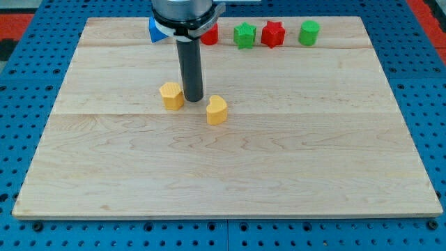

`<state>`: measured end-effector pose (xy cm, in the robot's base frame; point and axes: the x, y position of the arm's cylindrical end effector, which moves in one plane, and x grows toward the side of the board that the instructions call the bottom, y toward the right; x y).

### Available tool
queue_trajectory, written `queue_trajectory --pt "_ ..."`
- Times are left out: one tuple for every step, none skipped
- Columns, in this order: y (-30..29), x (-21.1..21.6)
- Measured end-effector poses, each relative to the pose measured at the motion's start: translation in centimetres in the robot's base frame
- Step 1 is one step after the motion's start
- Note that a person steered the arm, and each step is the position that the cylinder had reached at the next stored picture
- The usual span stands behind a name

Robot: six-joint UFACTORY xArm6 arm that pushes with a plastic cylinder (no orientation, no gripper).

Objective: Move the yellow hexagon to the left of the blue triangle

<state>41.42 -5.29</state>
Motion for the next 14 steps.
queue_trajectory --pt "-3.3 1.7" --pt "-7.9 1.5" --pt "-8.0 -0.9" --pt "-5.9 -3.8" --pt "-6.4 -6.7" --pt "-7.3 -9.5" --pt "-8.7 -12.4" --pt "-9.5 -13.0" --pt "-11.2 -11.5" --pt "-14.5 -11.6" --pt "-16.4 -12.8" --pt "-17.3 -11.4" --pt "-16.1 -10.4" --pt "-11.1 -11.5"
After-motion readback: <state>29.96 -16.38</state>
